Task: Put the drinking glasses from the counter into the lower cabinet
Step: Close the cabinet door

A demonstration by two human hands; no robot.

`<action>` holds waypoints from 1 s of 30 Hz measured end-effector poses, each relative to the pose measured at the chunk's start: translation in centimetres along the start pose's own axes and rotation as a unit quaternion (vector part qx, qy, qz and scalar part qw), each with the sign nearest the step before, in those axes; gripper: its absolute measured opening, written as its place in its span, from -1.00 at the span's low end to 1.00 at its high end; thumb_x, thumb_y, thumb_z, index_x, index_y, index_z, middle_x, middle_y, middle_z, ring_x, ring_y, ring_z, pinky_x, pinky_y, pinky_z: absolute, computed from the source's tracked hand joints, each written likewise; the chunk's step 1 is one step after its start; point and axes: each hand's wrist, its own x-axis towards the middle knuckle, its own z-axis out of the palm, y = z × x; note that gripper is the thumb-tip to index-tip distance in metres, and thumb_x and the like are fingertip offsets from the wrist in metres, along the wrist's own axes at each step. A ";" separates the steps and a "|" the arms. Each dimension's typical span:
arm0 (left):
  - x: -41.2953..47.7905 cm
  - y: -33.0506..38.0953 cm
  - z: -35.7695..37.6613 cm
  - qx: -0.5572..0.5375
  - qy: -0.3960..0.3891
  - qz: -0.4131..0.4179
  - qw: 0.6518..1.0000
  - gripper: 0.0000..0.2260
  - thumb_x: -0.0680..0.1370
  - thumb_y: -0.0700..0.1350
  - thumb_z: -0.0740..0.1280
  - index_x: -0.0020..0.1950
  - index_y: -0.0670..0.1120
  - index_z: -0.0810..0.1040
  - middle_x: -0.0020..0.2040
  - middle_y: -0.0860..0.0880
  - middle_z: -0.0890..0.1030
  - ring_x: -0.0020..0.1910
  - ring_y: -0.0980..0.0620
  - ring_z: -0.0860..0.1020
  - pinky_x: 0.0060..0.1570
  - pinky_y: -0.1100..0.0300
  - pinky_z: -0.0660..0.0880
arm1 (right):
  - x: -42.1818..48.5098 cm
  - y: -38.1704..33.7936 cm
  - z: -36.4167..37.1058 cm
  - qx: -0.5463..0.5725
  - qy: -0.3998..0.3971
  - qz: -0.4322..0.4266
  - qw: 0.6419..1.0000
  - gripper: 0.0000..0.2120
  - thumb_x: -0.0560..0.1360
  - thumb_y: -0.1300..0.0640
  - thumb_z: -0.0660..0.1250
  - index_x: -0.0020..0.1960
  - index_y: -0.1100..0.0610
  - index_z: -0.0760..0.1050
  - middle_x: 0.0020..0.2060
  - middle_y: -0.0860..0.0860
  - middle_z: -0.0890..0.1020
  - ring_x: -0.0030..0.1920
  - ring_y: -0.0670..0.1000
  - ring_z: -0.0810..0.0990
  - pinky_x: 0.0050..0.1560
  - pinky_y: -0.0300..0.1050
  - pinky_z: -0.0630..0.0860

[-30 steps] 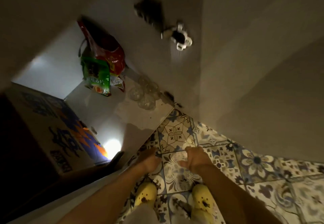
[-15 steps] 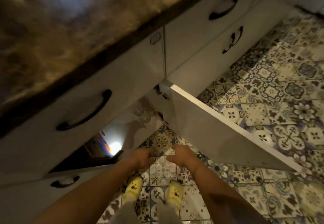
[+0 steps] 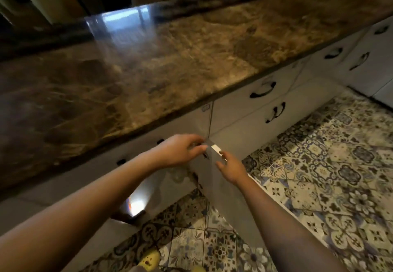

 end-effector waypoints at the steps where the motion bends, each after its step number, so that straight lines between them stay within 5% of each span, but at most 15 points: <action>1: -0.4 0.6 -1.8 0.002 0.042 0.016 0.999 -0.59 0.58 0.07 0.16 0.40 -0.02 0.35 0.38 -0.01 0.46 0.33 0.04 0.44 0.30 0.17 0.34 | 0.4 0.3 -0.4 -0.010 0.006 0.000 1.000 -0.52 0.53 0.01 0.23 0.41 0.12 0.31 0.34 0.15 0.48 0.31 0.17 0.45 0.27 0.00 0.38; 5: -0.5 1.1 -7.1 0.034 0.177 0.069 0.981 -0.58 0.57 0.07 0.17 0.41 0.00 0.33 0.47 0.00 0.33 0.47 0.05 0.26 0.41 0.15 0.20 | 1.5 1.7 -1.0 -0.058 -0.033 0.049 0.997 -0.45 0.57 -0.06 0.15 0.49 0.13 0.16 0.45 0.14 0.34 0.43 0.17 0.31 0.41 0.03 0.22; 11: 2.9 -4.1 -6.8 0.166 0.094 -0.057 0.980 -0.45 0.58 0.18 0.04 0.53 0.09 -0.03 0.58 -0.04 -0.05 0.56 -0.07 -0.13 0.51 -0.08 -0.14 | 1.2 3.8 -1.4 -0.043 -0.106 0.119 0.986 -0.50 0.57 0.00 0.15 0.42 0.27 0.29 0.34 0.23 0.45 0.31 0.22 0.45 0.24 -0.04 0.43; 17: 3.2 -6.0 -4.7 0.265 0.175 -0.034 0.948 -0.43 0.56 0.25 -0.05 0.52 0.12 -0.09 0.58 0.00 -0.05 0.56 -0.05 -0.09 0.51 -0.09 -0.10 | 0.8 6.0 -1.7 0.029 -0.059 0.129 0.989 -0.58 0.61 0.05 0.07 0.23 0.31 0.51 0.21 0.27 0.57 0.19 0.22 0.53 0.11 -0.09 0.46; 30: 3.7 -6.4 -4.8 0.239 0.169 -0.036 0.956 -0.45 0.55 0.25 -0.13 0.52 0.14 -0.10 0.58 0.01 -0.07 0.56 -0.03 -0.11 0.51 -0.09 -0.12 | -1.1 6.3 1.0 0.139 -0.070 0.116 0.981 -0.64 0.58 0.04 0.17 0.16 0.25 0.58 0.08 0.26 0.65 0.10 0.22 0.60 0.11 0.01 0.51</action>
